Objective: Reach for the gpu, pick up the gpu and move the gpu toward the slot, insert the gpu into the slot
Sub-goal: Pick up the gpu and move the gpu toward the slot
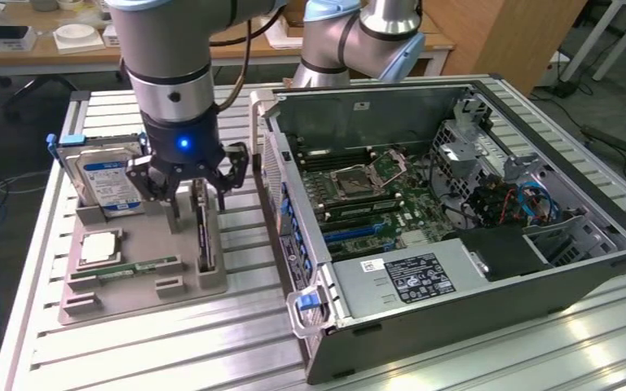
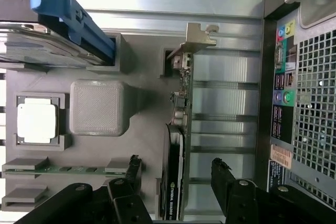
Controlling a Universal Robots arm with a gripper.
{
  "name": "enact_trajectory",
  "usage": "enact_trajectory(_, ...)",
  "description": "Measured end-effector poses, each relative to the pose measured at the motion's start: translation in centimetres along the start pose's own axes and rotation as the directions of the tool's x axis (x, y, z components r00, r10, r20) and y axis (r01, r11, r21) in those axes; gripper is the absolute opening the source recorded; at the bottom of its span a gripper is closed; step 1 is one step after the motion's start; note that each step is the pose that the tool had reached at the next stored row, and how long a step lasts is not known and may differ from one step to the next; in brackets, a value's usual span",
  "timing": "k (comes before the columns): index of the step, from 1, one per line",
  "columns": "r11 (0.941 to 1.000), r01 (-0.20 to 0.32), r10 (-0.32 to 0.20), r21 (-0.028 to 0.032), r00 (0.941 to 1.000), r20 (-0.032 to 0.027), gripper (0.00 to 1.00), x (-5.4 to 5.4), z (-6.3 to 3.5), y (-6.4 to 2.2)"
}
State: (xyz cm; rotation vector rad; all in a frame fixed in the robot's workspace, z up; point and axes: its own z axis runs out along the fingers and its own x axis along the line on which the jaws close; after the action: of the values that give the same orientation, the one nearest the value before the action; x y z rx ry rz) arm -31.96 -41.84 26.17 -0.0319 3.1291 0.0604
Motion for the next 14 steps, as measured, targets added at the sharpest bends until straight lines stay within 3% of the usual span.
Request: enact_trajectory(14,1.0,0.0,0.0,0.0,1.0,0.0,0.65,0.1,2.54,-0.1)
